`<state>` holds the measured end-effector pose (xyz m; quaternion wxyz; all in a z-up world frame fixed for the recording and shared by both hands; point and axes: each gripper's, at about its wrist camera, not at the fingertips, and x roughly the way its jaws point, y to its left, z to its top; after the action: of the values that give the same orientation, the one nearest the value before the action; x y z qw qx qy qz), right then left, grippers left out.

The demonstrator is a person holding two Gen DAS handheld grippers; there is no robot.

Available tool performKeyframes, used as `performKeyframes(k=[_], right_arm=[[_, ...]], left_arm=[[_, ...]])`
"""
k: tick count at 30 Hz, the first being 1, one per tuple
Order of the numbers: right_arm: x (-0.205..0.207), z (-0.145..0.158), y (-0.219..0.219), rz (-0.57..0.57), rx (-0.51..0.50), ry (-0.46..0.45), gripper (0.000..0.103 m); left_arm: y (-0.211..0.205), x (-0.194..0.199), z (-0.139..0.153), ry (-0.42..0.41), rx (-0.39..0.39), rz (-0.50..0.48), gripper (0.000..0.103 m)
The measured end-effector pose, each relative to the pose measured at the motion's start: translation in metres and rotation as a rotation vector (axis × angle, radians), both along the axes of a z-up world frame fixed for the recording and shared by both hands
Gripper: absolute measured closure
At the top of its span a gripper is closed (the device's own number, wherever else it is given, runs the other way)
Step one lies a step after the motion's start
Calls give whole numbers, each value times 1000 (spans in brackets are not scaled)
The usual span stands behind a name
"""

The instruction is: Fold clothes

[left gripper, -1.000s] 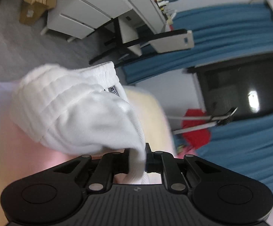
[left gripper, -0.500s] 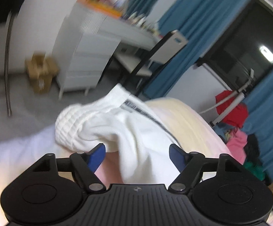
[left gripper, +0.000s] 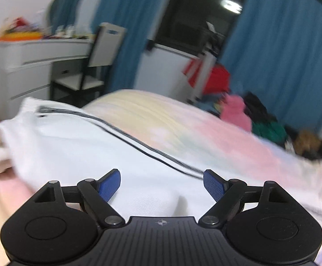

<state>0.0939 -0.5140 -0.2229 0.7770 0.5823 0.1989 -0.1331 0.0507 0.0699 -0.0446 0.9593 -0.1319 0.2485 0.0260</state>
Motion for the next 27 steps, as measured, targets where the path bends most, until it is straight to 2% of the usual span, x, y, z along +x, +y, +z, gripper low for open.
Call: performKeyframes(k=[2, 4, 8, 9, 11, 13, 17, 19, 21, 23, 27], right_arm=[[-5, 3, -2, -23, -33, -29, 34], [-3, 11, -3, -43, -72, -98, 34], [-4, 21, -5, -62, -83, -233, 34], [-4, 19, -5, -64, -77, -241, 34], [-3, 12, -8, -58, -68, -206, 34], [-3, 2, -13, -45, -59, -161, 35], [1, 2, -17, -57, -136, -114, 35], [7, 6, -16, -58, -176, -94, 46], [15, 12, -11, -44, -233, -13, 75], [15, 17, -7, -21, -289, 34, 87], [13, 37, 5, -11, -408, 72, 92]], left_arm=[[-24, 5, -6, -44, 102, -8, 18], [-44, 17, -10, -75, 183, -47, 13], [-65, 44, -29, -20, 215, -94, 12], [-68, 50, -39, 19, 241, -94, 12], [-74, 64, -57, 102, 294, -91, 12], [-78, 70, -69, 142, 329, -109, 9], [-80, 72, -83, 153, 365, -117, 6], [-73, 74, -86, 153, 364, -120, 6], [-73, 75, -87, 156, 356, -123, 6], [-73, 75, -85, 157, 353, -125, 5], [-72, 78, -80, 159, 348, -130, 5]])
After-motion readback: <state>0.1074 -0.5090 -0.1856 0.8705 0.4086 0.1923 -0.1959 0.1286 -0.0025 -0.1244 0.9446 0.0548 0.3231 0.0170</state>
